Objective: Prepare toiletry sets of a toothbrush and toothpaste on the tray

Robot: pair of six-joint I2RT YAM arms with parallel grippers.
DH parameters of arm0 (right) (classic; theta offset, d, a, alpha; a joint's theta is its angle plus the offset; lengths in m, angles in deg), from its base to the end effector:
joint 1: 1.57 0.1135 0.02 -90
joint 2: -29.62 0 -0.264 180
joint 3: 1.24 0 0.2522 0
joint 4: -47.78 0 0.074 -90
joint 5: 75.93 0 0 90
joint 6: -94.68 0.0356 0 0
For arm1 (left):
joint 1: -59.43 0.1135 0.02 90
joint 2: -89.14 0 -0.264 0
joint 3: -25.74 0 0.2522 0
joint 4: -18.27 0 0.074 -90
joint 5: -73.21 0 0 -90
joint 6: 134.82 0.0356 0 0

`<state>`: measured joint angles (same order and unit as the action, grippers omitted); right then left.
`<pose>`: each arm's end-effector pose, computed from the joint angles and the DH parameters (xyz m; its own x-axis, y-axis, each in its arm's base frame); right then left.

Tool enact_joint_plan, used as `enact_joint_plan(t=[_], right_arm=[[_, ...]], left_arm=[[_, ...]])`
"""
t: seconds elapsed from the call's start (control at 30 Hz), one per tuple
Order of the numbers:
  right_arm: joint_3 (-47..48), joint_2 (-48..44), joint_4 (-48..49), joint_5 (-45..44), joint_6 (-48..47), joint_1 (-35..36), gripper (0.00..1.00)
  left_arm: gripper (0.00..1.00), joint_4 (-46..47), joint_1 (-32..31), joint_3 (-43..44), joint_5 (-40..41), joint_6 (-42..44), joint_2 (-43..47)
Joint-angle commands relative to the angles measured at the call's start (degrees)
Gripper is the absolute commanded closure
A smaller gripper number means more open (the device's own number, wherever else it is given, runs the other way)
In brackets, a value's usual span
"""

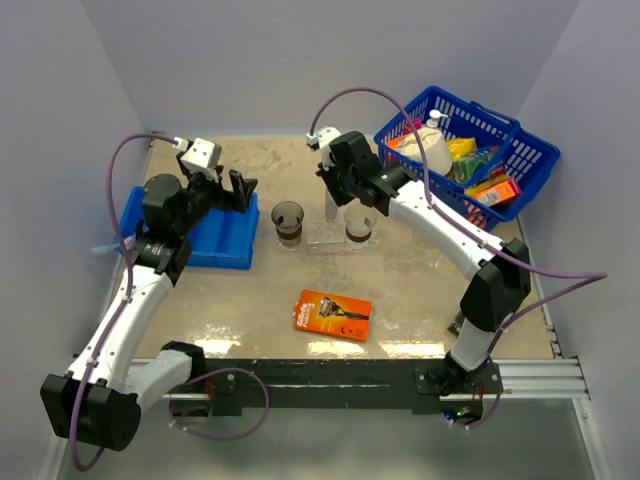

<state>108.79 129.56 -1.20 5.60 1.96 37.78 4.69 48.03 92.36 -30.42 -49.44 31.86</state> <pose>0.3118 0.2489 0.3492 -0.4594 -0.4374 -0.7731 -0.5609 0.8177 -0.1293 0.2282 -0.0546 0.3685 -0.1063 -0.0584 -0.9926 0.4153 0.9044 -0.0977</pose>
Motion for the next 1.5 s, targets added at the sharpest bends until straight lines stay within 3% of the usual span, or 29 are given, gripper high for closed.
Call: enact_joint_plan(t=[0.0, 1.1, 1.47], right_arm=[[0.1, 0.5, 2.9, -1.4, -0.7, 0.0, 1.00], [-6.1, 1.4, 8.1, -4.6, 0.2, 0.1, 1.00], [-6.4, 0.7, 8.2, -5.2, 0.4, 0.0, 0.64]], left_arm=[[0.11, 1.2, 0.1, 0.5, 0.5, 1.8, 0.2], [0.11, 1.1, 0.1, 0.5, 0.3, 1.9, 0.2], [0.11, 1.0, 0.1, 0.6, 0.2, 1.9, -0.2]])
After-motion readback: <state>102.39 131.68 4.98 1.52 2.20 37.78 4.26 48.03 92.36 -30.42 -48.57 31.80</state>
